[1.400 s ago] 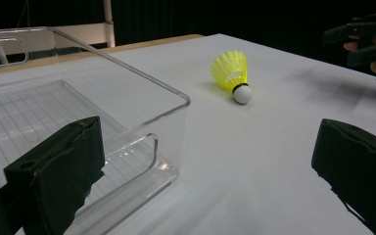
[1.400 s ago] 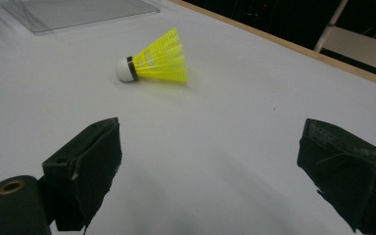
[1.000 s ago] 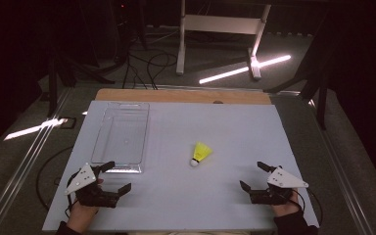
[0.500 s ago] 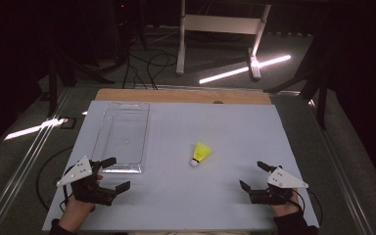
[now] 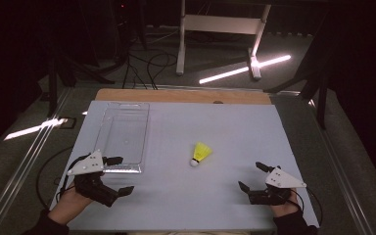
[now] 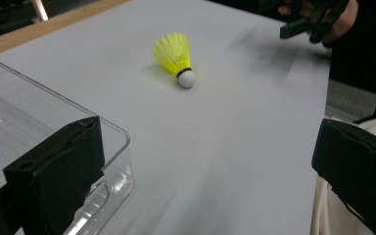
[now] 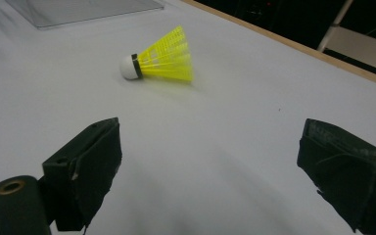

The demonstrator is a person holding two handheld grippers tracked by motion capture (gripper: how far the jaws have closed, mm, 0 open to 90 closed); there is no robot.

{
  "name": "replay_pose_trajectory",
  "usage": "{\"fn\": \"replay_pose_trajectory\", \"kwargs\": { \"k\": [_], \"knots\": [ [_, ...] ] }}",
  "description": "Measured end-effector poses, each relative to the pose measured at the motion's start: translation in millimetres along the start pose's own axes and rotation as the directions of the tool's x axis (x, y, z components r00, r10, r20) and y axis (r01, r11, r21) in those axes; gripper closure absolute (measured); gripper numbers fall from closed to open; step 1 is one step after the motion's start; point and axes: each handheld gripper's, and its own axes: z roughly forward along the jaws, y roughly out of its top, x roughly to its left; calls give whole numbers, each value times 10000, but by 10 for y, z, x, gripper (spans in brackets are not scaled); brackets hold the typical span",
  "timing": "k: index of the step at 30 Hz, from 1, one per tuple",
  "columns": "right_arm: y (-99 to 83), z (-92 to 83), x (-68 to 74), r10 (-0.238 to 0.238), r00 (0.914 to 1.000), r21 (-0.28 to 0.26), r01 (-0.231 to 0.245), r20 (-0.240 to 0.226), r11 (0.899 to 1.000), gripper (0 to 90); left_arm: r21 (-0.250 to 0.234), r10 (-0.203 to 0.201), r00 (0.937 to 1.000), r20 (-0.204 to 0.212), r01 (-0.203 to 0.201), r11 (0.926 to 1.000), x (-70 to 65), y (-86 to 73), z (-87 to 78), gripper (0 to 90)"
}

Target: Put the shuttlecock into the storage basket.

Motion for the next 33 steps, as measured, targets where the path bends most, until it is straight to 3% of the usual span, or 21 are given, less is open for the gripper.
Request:
{"fn": "replay_pose_trajectory", "kwargs": {
  "k": [10,13,14,15,16,17,18,19,20,21,22,23,24,25,26,27,28,33],
  "knots": [
    [6,5,7,2,10000,91,-2,-94,10000,93,1079,244,9995,212,-266,9938,-20,53,69,0],
    [4,13,12,-49,9998,112,51,-180,9999,93,1677,361,9991,220,-393,9851,-40,75,109,0],
    [5,16,15,-41,9998,118,44,-199,9999,93,1677,361,9991,220,-393,9851,-40,75,109,0],
    [4,18,14,-19,9997,116,22,-233,9999,93,2036,355,9990,285,-406,9782,-44,92,122,0],
    [4,18,14,-19,9997,116,22,-233,9999,93,2036,355,9990,285,-406,9782,-44,92,122,0],
    [6,20,17,-21,9997,132,24,-224,9999,93,2327,335,9987,397,-418,9716,-41,106,138,0],
    [6,21,18,-13,9997,128,16,-224,9999,93,2327,335,9987,397,-418,9716,-41,106,138,0],
    [6,21,18,-30,9998,139,33,-208,9999,93,2621,335,9983,474,-448,9640,-46,117,162,0],
    [5,21,17,-21,9998,135,24,-213,9999,93,2621,335,9983,474,-448,9640,-46,117,162,0],
    [4,22,15,-17,9997,139,21,-224,9999,93,2958,417,9978,516,-551,9536,-58,125,196,0],
    [4,22,15,-17,9997,139,21,-224,9999,93,2958,417,9978,516,-551,9536,-58,125,196,0],
    [3,24,15,-29,9997,168,33,-233,9999,93,3372,439,9976,534,-594,9396,-65,131,237,0],
    [3,24,15,-29,9997,168,33,-233,9999,93,3372,439,9976,534,-594,9396,-65,131,237,1],
    [3,25,18,-15,9997,195,19,-245,9998,93,3694,433,9981,431,-562,9276,-65,136,276,0],
    [3,26,17,-10,9997,198,15,-256,9998,93,3694,433,9981,431,-562,9276,-65,136,276,0],
    [1,27,15,-27,9996,208,33,-268,9998,93,3953,491,9983,309,-573,9168,-68,142,312,0],
    [1,27,15,-27,9996,208,33,-268,9998,93,3953,491,9983,309,-573,9168,-68,142,312,0],
    [-1,34,19,-18,9996,257,25,-297,9997,93,4629,511,9986,108,-503,8850,-67,164,391,0]
  ]
}}
